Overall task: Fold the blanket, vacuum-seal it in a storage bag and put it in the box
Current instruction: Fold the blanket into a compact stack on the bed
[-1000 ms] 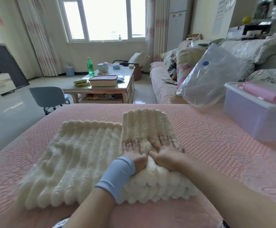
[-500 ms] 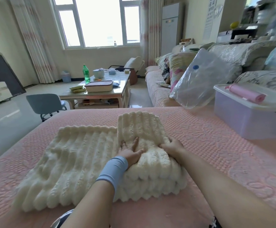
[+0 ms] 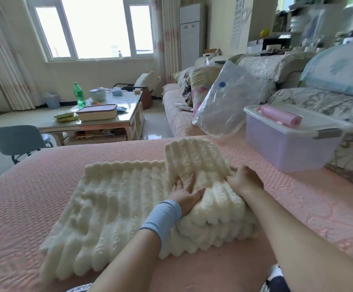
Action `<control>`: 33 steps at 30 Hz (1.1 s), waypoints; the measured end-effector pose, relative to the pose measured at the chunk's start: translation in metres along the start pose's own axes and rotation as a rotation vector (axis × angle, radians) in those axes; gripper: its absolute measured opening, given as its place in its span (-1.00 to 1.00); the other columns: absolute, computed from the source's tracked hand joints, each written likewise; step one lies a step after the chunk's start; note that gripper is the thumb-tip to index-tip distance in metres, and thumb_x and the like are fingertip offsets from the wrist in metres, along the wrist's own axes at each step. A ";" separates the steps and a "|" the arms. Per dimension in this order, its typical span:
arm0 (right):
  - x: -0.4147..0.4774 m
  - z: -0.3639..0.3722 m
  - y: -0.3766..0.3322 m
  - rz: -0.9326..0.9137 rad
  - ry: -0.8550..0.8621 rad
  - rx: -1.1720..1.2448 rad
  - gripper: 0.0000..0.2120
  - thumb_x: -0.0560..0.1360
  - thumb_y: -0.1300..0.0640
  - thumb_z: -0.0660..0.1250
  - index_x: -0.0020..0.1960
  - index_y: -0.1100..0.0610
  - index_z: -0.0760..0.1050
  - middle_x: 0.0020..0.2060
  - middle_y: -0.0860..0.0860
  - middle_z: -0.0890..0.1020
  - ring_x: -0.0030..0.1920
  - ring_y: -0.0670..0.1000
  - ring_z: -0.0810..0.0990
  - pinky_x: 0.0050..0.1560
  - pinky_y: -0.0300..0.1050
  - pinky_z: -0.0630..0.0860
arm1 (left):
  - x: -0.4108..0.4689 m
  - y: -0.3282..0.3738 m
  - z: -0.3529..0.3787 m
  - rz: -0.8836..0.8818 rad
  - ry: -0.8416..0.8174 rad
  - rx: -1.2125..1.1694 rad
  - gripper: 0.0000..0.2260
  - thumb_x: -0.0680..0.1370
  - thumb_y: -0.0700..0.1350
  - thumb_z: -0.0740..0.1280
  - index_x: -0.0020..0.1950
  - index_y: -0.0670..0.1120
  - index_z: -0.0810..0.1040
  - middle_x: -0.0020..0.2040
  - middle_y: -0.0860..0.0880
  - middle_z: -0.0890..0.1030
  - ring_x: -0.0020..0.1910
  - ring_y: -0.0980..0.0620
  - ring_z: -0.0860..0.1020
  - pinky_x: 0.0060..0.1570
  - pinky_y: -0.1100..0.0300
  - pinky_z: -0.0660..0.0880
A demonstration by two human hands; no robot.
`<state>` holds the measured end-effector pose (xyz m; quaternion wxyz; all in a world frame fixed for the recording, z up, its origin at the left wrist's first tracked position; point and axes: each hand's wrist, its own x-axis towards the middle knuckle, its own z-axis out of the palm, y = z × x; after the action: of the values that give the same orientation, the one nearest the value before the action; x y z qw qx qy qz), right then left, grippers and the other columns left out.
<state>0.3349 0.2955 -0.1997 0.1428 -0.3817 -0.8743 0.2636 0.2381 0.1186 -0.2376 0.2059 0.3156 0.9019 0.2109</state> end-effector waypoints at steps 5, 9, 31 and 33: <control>-0.002 0.020 -0.032 -0.309 -0.317 -0.339 -0.39 0.56 -0.36 0.11 0.56 -0.35 0.03 0.63 -0.04 -0.11 0.62 0.08 -0.09 0.51 0.34 -0.12 | -0.003 -0.013 -0.011 -0.068 -0.021 0.144 -0.28 0.51 0.44 -0.10 0.55 0.17 -0.28 0.59 -0.12 -0.17 0.57 -0.08 -0.16 0.49 -0.11 -0.19; -0.002 0.039 -0.037 -0.258 -0.460 -0.485 -0.37 0.55 -0.44 -0.04 0.55 -0.38 -0.17 0.61 -0.06 -0.25 0.60 0.03 -0.29 0.44 0.48 -0.29 | -0.005 -0.006 -0.021 -0.213 -0.043 0.217 -0.29 0.57 0.33 -0.03 0.60 -0.01 -0.12 0.58 -0.18 0.06 0.55 -0.17 0.07 0.50 -0.10 0.07; -0.047 -0.027 -0.072 -0.117 -0.350 0.519 -0.52 0.32 -0.21 0.26 0.04 0.08 0.68 0.01 0.06 0.71 -0.07 0.07 0.68 0.04 0.02 0.57 | -0.062 -0.043 -0.064 -0.143 -0.040 -0.302 -0.76 0.56 -0.31 0.19 0.12 -0.27 0.60 0.02 -0.14 0.59 -0.01 -0.07 0.53 0.12 0.12 0.47; -0.062 -0.023 -0.097 -0.201 -0.533 0.746 -0.60 0.39 -0.07 0.26 0.10 0.05 0.70 0.05 0.05 0.72 0.02 0.05 0.70 0.09 -0.04 0.59 | -0.080 -0.056 -0.085 -0.205 0.031 -0.224 -0.79 0.52 -0.40 0.13 -0.17 -0.29 0.55 -0.23 -0.16 0.49 -0.25 -0.06 0.45 -0.18 0.17 0.47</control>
<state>0.3291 0.2026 -0.1289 0.0655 -0.1367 -0.7588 0.6335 0.2254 0.0046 -0.1765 0.2463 0.1939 0.9033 0.2930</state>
